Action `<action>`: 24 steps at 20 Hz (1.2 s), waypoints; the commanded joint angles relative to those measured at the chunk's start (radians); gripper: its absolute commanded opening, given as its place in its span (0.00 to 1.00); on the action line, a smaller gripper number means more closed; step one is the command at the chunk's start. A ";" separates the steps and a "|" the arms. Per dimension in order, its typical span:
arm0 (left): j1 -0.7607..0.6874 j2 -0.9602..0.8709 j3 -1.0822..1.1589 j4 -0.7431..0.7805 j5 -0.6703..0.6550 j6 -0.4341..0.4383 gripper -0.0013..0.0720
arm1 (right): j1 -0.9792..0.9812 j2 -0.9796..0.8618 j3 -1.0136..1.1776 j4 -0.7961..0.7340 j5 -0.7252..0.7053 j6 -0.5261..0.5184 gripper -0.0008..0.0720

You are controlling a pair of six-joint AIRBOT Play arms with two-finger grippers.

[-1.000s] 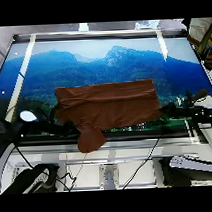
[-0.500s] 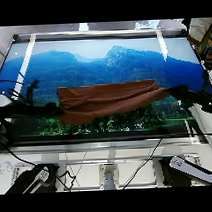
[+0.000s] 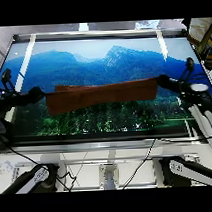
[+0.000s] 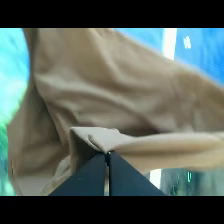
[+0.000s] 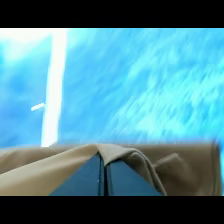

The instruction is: Fold the shirts.

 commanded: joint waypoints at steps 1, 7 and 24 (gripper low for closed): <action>-0.007 -0.123 0.002 -0.088 0.192 0.033 0.03 | 0.203 -0.094 0.002 -0.063 -0.416 0.089 0.04; -0.090 -0.308 0.011 -0.099 0.381 0.027 0.03 | 0.238 -0.288 0.002 -0.062 -0.455 0.349 0.04; -0.091 -0.381 0.230 -0.411 0.300 0.289 0.52 | 0.237 -0.275 0.002 -0.069 -0.457 0.362 0.56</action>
